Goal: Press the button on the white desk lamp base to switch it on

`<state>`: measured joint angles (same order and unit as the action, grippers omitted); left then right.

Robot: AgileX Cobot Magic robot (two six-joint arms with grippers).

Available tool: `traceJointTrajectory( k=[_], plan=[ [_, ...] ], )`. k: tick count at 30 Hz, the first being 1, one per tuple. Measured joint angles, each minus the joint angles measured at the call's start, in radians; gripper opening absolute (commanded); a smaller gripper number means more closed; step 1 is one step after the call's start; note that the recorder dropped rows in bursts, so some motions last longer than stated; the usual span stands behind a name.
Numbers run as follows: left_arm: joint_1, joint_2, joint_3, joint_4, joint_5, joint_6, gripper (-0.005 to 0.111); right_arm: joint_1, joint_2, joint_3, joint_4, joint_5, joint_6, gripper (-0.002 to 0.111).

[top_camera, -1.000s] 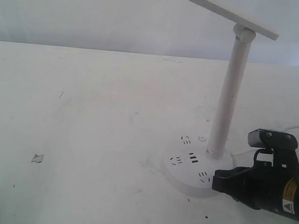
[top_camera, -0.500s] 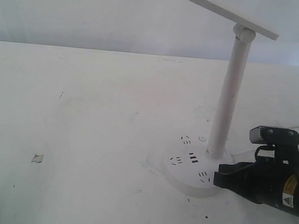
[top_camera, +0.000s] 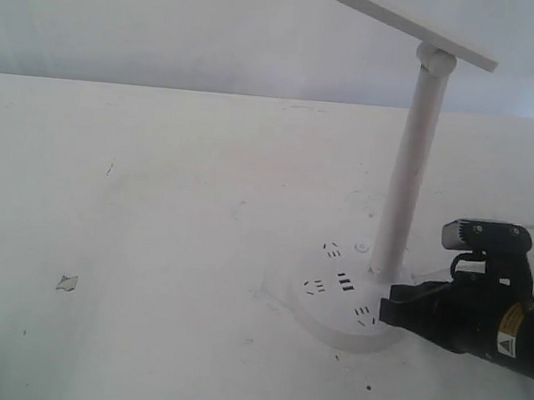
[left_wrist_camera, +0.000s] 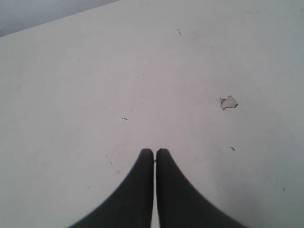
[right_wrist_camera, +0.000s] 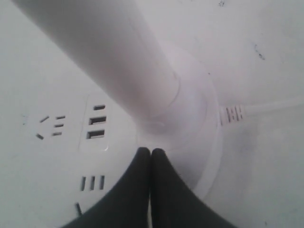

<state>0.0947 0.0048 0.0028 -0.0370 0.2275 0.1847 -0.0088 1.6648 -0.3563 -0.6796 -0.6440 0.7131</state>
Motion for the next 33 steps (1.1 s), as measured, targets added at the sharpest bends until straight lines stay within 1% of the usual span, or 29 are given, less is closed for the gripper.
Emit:
traceJointTrajectory(
  k=[4, 22, 27, 33],
  plan=[
    [0.0, 0.0, 0.0, 0.0, 0.0, 0.0, 0.001, 0.0, 0.028, -0.008, 0.008, -0.031, -0.004, 0.0],
    [0.0, 0.0, 0.0, 0.0, 0.0, 0.0, 0.001, 0.0, 0.033, -0.011, -0.007, -0.047, -0.025, 0.0],
    [0.0, 0.0, 0.0, 0.0, 0.0, 0.0, 0.001, 0.0, -0.066, 0.046, 0.012, -0.045, -0.075, 0.0],
    [0.0, 0.0, 0.0, 0.0, 0.0, 0.0, 0.001, 0.0, -0.321, 0.182, 0.186, -0.045, -0.23, 0.0]
  ],
)
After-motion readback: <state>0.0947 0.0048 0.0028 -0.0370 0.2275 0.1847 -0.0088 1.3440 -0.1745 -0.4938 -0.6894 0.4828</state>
